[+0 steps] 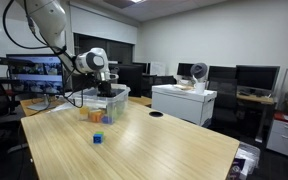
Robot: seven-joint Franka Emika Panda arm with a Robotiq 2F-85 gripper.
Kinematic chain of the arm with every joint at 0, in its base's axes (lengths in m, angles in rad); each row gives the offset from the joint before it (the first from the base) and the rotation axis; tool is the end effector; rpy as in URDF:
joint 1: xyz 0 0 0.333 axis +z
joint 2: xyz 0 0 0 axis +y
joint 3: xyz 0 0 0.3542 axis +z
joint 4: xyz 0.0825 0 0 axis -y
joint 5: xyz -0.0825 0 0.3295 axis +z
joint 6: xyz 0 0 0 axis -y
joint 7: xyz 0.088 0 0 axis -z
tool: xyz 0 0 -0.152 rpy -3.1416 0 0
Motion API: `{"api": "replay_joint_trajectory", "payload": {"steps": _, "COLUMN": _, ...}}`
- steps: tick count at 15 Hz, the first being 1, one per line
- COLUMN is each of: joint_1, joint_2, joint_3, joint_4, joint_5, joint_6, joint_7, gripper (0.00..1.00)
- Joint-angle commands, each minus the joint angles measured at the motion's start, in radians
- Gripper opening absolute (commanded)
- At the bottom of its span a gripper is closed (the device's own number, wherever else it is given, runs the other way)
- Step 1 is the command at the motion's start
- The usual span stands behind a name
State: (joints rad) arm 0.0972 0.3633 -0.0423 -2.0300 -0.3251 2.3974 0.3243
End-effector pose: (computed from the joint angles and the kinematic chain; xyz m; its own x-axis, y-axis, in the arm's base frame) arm 0.5775 0.0206 0.2995 0.9985 -0.0210 0.0498 -0.0318 -0.9732 0.2276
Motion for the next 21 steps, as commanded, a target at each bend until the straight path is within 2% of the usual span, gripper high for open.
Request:
{"api": "replay_joint_trajectory", "payload": {"steps": 1, "joint_1": 0.0, "joint_2": 0.007, "joint_3": 0.001, "joint_4": -0.012, "joint_5": 0.021, "joint_6": 0.026, "joint_7": -0.031, "gripper": 0.54}}
{"api": "replay_joint_trajectory", "payload": {"steps": 3, "joint_1": 0.002, "joint_2": 0.002, "joint_3": 0.007, "joint_4": -0.022, "joint_5": 0.034, "joint_6": 0.029, "joint_7": -0.025, "gripper": 0.36}}
{"api": "replay_joint_trajectory", "payload": {"steps": 9, "joint_1": 0.013, "joint_2": -0.035, "joint_3": 0.016, "joint_4": -0.022, "joint_5": 0.053, "joint_6": 0.008, "joint_7": -0.018, "gripper": 0.35}}
{"api": "replay_joint_trajectory", "payload": {"steps": 18, "joint_1": 0.009, "joint_2": -0.182, "joint_3": 0.039, "joint_4": -0.064, "joint_5": 0.087, "joint_6": -0.03, "joint_7": -0.03, "gripper": 0.35}}
{"api": "replay_joint_trajectory", "payload": {"steps": 19, "joint_1": 0.008, "joint_2": -0.191, "joint_3": 0.04, "joint_4": -0.072, "joint_5": 0.084, "joint_6": -0.039, "joint_7": -0.034, "gripper": 0.85}}
{"api": "replay_joint_trajectory", "payload": {"steps": 21, "joint_1": 0.005, "joint_2": -0.198, "joint_3": 0.04, "joint_4": -0.086, "joint_5": 0.079, "joint_6": -0.054, "joint_7": -0.034, "gripper": 0.93}}
